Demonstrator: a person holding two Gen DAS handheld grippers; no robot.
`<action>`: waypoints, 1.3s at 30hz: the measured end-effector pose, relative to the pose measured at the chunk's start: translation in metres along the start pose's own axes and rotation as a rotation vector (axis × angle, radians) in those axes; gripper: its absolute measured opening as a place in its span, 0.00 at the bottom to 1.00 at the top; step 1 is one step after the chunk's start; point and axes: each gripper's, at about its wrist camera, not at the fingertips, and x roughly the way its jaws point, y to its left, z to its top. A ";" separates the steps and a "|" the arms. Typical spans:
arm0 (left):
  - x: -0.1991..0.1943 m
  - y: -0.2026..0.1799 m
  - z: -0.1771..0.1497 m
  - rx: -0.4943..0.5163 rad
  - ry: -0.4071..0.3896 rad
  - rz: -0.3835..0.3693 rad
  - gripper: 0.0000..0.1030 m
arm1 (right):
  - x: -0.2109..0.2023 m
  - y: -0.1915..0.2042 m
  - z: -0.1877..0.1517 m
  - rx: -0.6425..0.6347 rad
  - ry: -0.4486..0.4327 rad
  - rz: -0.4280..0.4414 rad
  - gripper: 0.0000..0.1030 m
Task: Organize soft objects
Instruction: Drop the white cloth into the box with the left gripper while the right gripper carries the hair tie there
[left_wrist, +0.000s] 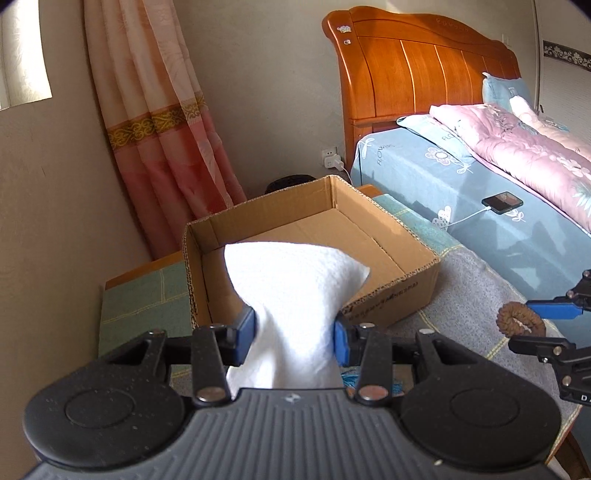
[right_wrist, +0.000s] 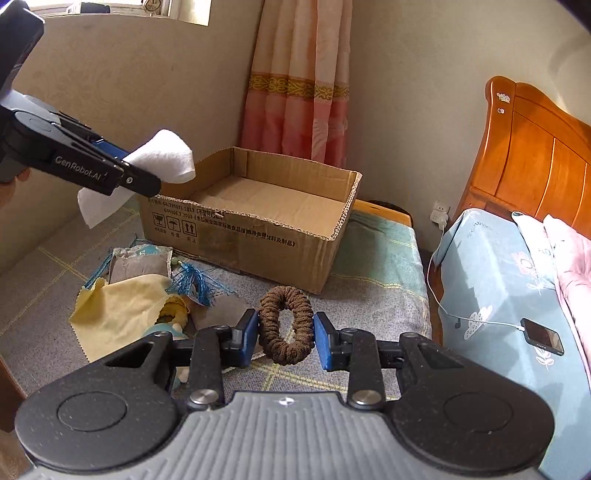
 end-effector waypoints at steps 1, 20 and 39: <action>0.007 0.005 0.007 -0.002 0.000 0.005 0.40 | 0.002 -0.002 0.003 -0.001 0.000 -0.004 0.36; 0.126 0.060 0.057 -0.090 0.011 0.119 0.82 | 0.050 -0.020 0.043 -0.035 0.027 -0.032 0.36; 0.006 0.046 -0.012 -0.176 0.006 0.095 0.92 | 0.057 -0.004 0.087 -0.044 -0.008 0.002 0.37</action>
